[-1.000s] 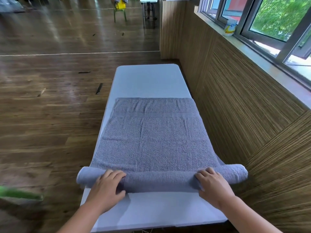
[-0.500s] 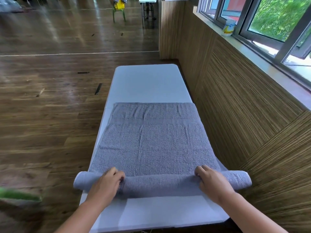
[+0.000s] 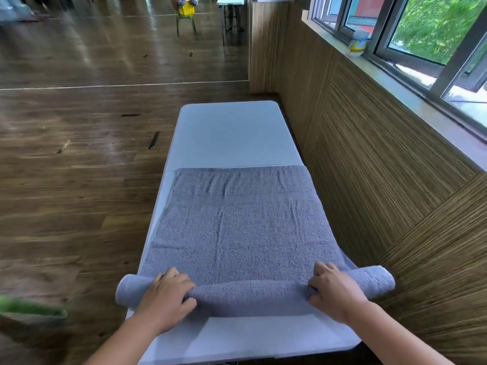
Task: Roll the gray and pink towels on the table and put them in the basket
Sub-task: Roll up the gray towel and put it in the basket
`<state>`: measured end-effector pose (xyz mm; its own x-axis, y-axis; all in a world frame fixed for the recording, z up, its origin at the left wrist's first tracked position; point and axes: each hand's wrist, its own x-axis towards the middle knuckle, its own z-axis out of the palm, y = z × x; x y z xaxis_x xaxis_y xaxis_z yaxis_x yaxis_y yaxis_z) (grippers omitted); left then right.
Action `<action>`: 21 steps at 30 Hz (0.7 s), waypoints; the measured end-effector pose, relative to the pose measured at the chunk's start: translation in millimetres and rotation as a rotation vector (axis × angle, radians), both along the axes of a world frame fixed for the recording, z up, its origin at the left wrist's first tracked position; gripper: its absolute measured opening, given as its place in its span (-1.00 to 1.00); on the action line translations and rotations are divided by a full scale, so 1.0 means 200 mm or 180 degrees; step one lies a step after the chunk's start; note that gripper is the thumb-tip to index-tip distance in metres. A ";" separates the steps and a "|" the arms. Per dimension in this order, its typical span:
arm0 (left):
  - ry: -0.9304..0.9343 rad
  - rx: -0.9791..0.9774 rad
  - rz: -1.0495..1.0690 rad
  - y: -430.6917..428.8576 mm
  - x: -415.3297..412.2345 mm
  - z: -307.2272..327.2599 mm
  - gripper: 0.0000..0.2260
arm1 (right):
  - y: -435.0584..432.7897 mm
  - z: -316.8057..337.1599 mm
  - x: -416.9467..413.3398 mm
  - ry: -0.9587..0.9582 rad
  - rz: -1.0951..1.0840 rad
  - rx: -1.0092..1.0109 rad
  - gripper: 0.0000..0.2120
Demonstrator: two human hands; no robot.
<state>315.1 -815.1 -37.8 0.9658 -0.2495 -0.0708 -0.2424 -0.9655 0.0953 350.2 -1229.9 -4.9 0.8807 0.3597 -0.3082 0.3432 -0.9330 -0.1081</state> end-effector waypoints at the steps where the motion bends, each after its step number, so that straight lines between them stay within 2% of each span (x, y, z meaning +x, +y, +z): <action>1: -0.0030 -0.0024 0.0022 0.00 0.01 0.00 -0.82 | 0.00 0.01 0.01 0.0152 -0.0062 -0.0012 -0.78; 3: -0.0068 -0.0094 0.0124 -0.01 0.02 0.00 -0.82 | 0.00 0.02 0.04 0.0161 -0.0205 0.0103 -0.82; 7: -0.0159 -0.0419 0.0379 -0.03 0.05 0.00 -0.86 | -0.01 -0.04 0.04 -0.0394 -0.0405 0.0573 -0.89; 10: -0.0258 -0.0535 0.0258 -0.02 0.04 -0.01 -0.90 | -0.04 -0.08 0.00 -0.0475 -0.0165 0.0478 -0.82; 13: -0.0183 -0.0315 0.0130 -0.01 0.01 -0.01 -0.72 | -0.05 -0.11 -0.01 -0.0309 0.0004 0.0399 -0.65; 15: -0.0017 -0.0099 0.0137 -0.01 0.01 0.01 -0.50 | -0.05 -0.13 0.01 -0.0404 -0.0054 0.0240 -0.64; 16: 0.0055 -0.0052 0.0180 -0.02 0.01 0.01 -0.44 | -0.04 -0.14 0.01 -0.0489 -0.0075 0.0195 -0.67; 18: 0.0135 0.0013 0.0250 -0.03 0.02 0.02 -0.48 | -0.02 -0.12 0.02 -0.0656 -0.0030 0.0039 -0.74; 21: 0.0021 0.0006 0.0182 -0.03 0.02 0.02 -0.71 | -0.02 -0.07 0.03 -0.0766 0.0051 0.0027 -0.88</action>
